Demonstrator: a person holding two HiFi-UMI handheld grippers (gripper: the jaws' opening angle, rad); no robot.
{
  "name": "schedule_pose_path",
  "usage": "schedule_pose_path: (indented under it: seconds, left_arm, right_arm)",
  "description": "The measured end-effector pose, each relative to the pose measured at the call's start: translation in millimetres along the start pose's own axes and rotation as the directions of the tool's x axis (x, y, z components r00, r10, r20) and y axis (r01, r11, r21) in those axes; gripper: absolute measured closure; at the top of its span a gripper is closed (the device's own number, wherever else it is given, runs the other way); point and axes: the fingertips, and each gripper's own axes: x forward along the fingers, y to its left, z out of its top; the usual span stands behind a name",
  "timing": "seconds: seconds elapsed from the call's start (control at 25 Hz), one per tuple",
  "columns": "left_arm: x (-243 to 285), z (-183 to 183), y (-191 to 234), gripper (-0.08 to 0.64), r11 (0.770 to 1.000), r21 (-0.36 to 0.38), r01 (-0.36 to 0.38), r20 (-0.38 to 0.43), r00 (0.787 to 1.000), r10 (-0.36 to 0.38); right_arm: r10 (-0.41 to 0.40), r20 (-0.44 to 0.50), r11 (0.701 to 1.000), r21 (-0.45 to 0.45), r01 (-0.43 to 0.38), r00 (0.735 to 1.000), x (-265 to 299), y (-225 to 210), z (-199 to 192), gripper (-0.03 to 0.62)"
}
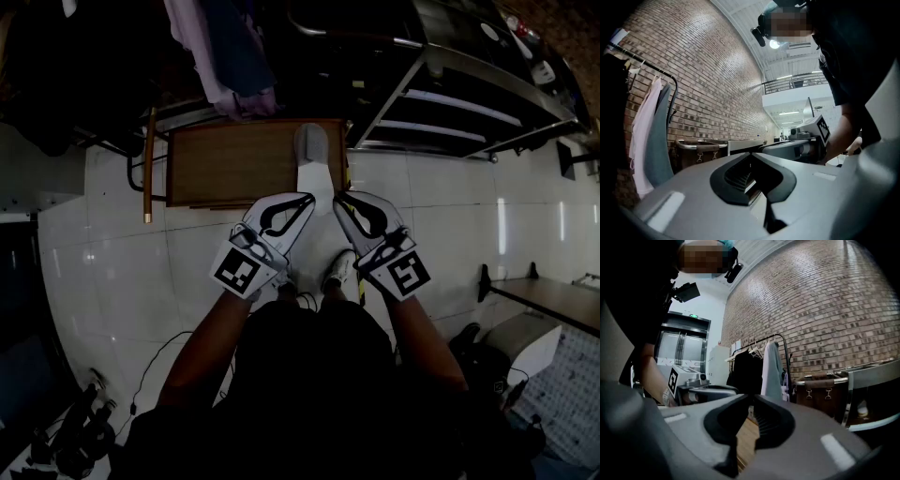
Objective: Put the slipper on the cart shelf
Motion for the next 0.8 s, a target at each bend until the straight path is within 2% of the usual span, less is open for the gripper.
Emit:
schedule_pose_path:
  seconds: [0.28,0.36,0.44,0.56,0.64,0.8]
  left_arm:
    - [-11,-15,1,0.551,1.0,-0.011,0.004,-0.026,1.0,-0.005]
    - [-17,-18,3,0.551,1.0,-0.018,0.007,-0.027,1.0,-0.007]
    - [-22,-22,5,0.551,1.0,-0.026,0.007,-0.031,0.999,-0.008]
    - [-26,-32,8,0.551,0.999,-0.037,0.012,-0.055,0.998,-0.014]
    - [-26,-43,10,0.551,0.999,-0.047,0.019,-0.07,0.997,-0.022]
    - [-26,-60,14,0.551,0.996,-0.076,0.037,-0.076,0.996,-0.042]
  right_arm:
    - [-0.045,-0.022,0.997,0.062,0.046,0.999,4,-6,-22,0.566]
    - [-0.081,-0.045,0.99,0.111,0.086,0.996,4,-12,-42,0.566]
    - [-0.124,-0.101,0.976,0.169,0.14,0.987,4,-23,-81,0.566]
    - [-0.158,-0.222,0.928,0.3,0.222,0.962,7,-34,-146,0.558]
    - [-0.167,-0.288,0.886,0.375,0.272,0.943,10,-39,-180,0.492]
    - [-0.17,-0.4,0.818,0.453,0.355,0.901,20,-42,-235,0.404]
